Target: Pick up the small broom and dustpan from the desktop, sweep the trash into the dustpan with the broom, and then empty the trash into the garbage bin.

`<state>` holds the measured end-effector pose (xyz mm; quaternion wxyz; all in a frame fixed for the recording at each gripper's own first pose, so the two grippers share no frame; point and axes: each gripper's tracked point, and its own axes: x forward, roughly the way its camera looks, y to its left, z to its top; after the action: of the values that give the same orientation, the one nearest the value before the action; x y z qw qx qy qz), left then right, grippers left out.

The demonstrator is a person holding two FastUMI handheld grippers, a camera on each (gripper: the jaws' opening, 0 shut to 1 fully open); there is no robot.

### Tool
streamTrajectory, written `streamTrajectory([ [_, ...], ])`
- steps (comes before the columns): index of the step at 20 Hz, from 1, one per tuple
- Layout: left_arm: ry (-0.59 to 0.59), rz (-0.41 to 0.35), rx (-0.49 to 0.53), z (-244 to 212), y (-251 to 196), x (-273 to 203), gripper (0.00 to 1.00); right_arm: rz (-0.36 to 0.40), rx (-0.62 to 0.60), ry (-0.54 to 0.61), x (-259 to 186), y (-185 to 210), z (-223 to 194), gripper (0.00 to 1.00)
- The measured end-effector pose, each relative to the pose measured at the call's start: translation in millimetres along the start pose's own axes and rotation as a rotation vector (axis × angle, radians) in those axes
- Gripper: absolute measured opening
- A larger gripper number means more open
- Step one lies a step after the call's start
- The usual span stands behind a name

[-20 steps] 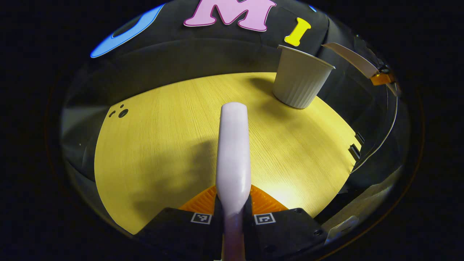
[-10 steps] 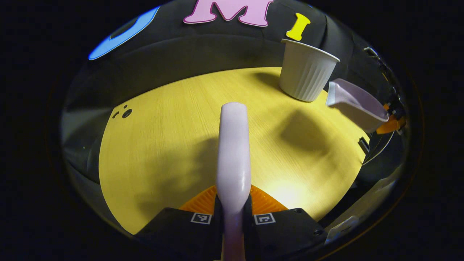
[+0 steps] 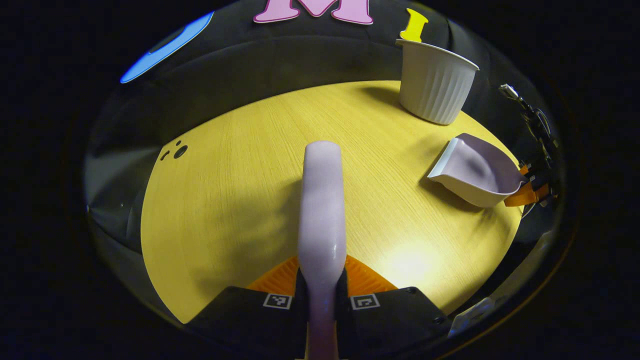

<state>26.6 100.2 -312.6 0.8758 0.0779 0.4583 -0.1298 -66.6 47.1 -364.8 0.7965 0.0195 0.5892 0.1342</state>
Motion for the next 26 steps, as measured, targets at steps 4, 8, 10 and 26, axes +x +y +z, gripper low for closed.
streamTrajectory([
  [4,0.042,0.023,0.016,-8,3,11,0.29,-0.030,-0.020,-0.005,5,-4,2,0.36],
  [8,0.069,0.027,0.015,-17,1,13,0.30,-0.011,-0.006,-0.005,3,1,1,0.42],
  [10,0.061,0.036,0.012,-17,2,10,0.34,-0.002,0.010,-0.014,-1,4,2,0.44],
  [26,-0.294,0.084,-0.044,58,2,-106,0.47,0.019,-0.018,-0.419,-59,23,72,0.44],
])
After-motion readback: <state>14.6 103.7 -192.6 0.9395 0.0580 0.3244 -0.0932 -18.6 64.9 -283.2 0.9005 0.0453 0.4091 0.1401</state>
